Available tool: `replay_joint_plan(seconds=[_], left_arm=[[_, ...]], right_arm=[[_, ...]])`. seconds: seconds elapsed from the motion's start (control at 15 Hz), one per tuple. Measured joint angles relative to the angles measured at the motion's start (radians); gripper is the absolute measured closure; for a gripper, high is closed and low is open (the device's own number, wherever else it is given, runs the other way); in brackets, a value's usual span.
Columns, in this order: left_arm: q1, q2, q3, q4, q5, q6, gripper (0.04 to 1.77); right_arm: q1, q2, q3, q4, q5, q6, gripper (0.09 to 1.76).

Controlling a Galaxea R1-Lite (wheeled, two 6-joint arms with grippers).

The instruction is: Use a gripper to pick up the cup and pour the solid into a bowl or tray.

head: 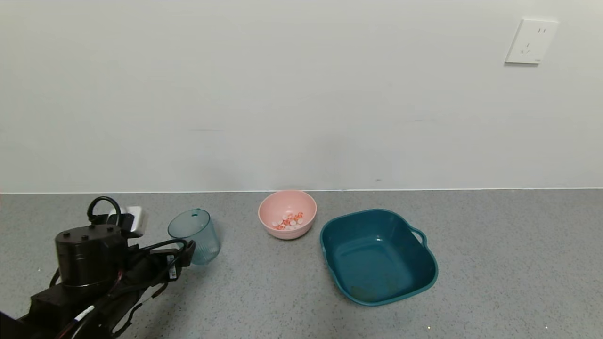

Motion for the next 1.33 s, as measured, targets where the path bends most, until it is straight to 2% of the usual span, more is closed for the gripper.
replay_joint_plan(seconds=[0.4, 0.67, 0.8, 1.13, 1.33], left_arm=[[0.004, -0.182, 0.058, 0.005, 0.003, 0.004, 0.10], [0.004, -0.303, 0.073, 0.012, 0.003, 0.044, 0.10], [0.004, -0.389, 0.077, 0.074, 0.002, 0.051, 0.10], [-0.018, -0.650, 0.062, 0.310, -0.006, 0.055, 0.09], [0.016, -0.819, 0.042, 0.480, -0.098, 0.055, 0.09]], right_arm=[[0.000, 0.000, 0.000, 0.000, 0.000, 0.000, 0.14], [0.000, 0.000, 0.000, 0.000, 0.000, 0.000, 0.14], [0.000, 0.000, 0.000, 0.000, 0.000, 0.000, 0.14], [0.000, 0.000, 0.000, 0.000, -0.001, 0.000, 0.14], [0.000, 0.000, 0.000, 0.000, -0.001, 0.000, 0.14]])
